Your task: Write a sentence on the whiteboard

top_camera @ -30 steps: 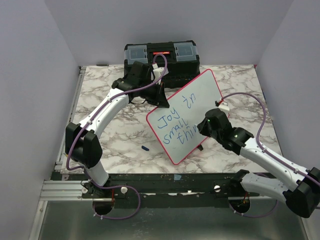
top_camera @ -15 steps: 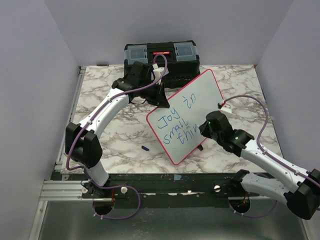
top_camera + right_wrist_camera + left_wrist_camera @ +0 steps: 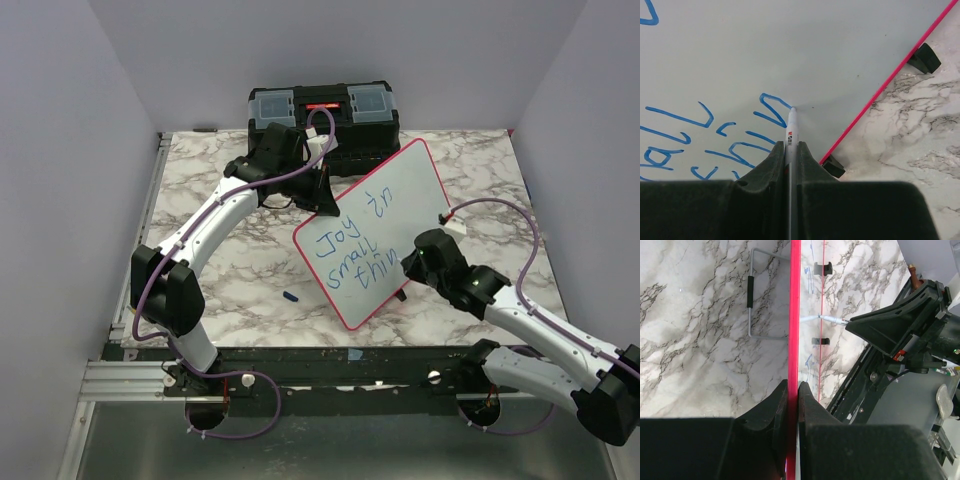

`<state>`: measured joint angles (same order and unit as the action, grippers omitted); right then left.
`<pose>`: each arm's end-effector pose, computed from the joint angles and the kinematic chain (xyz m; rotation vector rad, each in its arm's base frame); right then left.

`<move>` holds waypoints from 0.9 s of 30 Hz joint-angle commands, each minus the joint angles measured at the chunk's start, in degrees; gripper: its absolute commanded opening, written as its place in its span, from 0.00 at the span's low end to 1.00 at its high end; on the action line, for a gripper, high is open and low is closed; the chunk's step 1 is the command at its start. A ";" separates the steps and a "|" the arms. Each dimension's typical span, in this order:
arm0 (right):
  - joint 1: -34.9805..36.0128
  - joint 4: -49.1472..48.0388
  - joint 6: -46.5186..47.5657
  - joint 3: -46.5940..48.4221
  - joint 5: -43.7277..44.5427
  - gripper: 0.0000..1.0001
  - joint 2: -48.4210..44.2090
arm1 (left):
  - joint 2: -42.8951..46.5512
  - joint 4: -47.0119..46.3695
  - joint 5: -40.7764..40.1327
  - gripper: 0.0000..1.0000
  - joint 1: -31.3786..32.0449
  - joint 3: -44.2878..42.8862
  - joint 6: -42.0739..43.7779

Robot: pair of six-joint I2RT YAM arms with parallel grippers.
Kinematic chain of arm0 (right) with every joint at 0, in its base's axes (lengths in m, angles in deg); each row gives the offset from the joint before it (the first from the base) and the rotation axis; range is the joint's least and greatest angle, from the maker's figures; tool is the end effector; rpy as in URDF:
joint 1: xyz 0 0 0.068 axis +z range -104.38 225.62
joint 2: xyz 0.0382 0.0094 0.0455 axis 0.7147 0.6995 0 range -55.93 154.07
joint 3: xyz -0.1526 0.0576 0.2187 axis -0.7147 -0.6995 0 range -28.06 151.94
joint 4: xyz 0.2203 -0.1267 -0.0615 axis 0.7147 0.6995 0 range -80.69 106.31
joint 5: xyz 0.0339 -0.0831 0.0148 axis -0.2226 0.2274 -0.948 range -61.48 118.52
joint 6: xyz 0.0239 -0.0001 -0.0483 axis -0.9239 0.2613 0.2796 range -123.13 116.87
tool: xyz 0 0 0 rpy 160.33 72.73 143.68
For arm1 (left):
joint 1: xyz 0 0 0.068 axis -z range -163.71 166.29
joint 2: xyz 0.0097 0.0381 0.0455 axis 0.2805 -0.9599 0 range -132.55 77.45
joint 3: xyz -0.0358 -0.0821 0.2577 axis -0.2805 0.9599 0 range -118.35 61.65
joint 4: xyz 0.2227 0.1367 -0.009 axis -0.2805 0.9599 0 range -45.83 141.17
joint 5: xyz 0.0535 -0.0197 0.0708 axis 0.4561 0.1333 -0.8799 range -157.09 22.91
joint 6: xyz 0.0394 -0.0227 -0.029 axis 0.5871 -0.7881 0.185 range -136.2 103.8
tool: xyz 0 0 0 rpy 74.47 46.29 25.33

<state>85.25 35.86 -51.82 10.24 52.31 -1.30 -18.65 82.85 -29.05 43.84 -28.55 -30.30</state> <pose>0.1611 0.1149 0.2449 0.3847 2.2328 0.3445 0.3184 -0.1910 0.3389 0.6234 2.3371 -1.1275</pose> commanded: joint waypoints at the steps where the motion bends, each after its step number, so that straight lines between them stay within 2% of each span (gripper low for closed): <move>1: 0.00 2.27 -0.78 0.75 0.59 0.01 -0.83 | 0.64 -0.10 -2.18 0.00 0.48 -0.25 3.30; 12: 0.00 2.60 2.15 3.72 3.87 0.01 -5.86 | 1.13 -0.18 -2.14 0.00 0.44 0.04 3.30; 22: -0.16 2.54 3.83 6.75 7.99 0.01 -1.26 | 1.27 -0.27 -2.07 0.00 0.56 0.18 3.21; 27: -2.94 1.93 5.19 7.57 7.55 0.01 0.22 | 1.27 -0.27 -2.02 0.00 0.57 0.16 3.21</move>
<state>84.47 37.78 -48.34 15.20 57.56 -1.94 -18.65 82.83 -29.05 43.88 -28.55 -30.35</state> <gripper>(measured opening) 0.114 0.104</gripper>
